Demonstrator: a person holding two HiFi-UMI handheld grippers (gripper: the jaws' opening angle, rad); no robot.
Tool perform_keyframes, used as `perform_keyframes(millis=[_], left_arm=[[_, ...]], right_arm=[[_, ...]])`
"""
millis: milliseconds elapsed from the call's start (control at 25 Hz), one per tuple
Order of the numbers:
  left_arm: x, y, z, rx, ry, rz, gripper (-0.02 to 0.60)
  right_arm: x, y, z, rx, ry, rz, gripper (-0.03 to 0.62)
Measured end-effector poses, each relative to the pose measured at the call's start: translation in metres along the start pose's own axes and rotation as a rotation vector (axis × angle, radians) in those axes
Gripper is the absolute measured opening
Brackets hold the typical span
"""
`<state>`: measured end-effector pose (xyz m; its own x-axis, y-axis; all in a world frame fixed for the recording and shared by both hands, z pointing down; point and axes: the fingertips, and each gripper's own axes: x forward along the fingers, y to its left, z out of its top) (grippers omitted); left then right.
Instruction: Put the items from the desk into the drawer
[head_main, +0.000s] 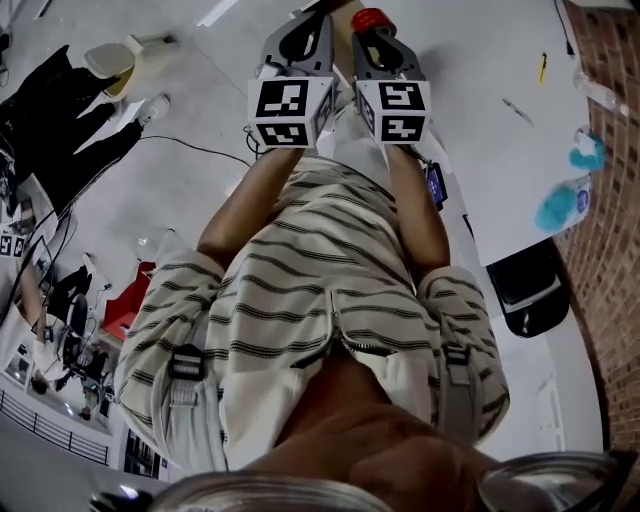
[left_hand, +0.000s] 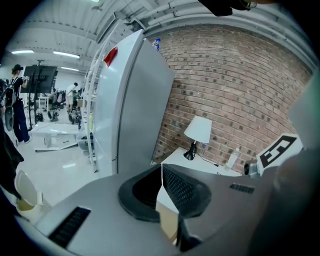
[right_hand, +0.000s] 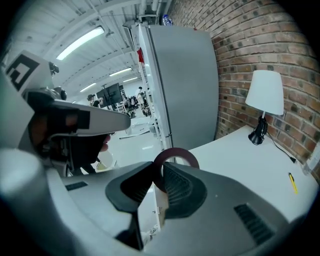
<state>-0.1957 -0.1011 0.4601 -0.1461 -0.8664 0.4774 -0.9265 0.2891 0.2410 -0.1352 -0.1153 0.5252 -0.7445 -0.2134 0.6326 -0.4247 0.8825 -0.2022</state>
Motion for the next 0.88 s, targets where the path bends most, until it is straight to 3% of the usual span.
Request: perform_keyframes(millis=[880], left_arm=[[0.035,0.031,-0.066,-0.029,0.12,0.055,0.006]], right_arm=[[0.088,-0.018,-0.098,0.084,0.24,0.008,0.071]])
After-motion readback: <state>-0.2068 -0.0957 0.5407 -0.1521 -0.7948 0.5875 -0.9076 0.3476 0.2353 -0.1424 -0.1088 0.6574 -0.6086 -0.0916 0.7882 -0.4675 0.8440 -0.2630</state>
